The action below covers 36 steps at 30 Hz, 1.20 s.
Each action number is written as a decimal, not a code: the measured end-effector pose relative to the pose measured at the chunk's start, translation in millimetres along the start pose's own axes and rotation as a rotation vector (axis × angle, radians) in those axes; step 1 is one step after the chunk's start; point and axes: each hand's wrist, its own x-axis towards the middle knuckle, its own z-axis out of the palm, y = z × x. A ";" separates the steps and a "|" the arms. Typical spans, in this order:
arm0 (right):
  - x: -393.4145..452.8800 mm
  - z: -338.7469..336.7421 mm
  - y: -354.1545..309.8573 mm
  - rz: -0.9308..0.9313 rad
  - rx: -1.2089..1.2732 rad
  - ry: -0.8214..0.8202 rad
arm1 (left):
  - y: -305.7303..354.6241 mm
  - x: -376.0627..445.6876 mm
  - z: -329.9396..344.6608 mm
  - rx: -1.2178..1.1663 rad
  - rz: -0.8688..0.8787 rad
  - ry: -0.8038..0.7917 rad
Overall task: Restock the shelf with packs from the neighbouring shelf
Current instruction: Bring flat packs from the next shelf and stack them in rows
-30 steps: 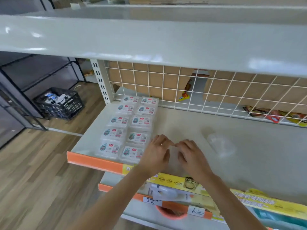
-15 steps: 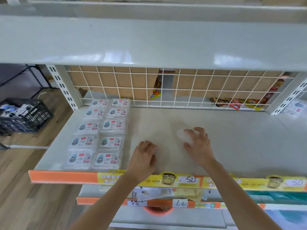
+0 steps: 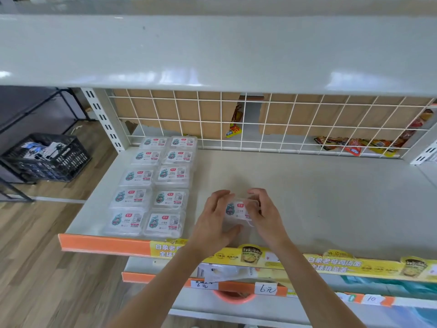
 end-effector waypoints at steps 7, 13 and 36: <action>-6.9 4.2 -4.2 -0.230 -0.411 -0.078 | -8.4 3.5 -1.1 0.179 0.107 0.062; 6.2 3.1 -24.5 -0.315 -0.479 -0.209 | -27.4 -8.8 -66.2 0.355 0.202 0.128; -4.1 79.6 -79.2 -0.616 -0.715 -0.017 | -58.8 -13.6 -126.8 0.412 0.182 0.082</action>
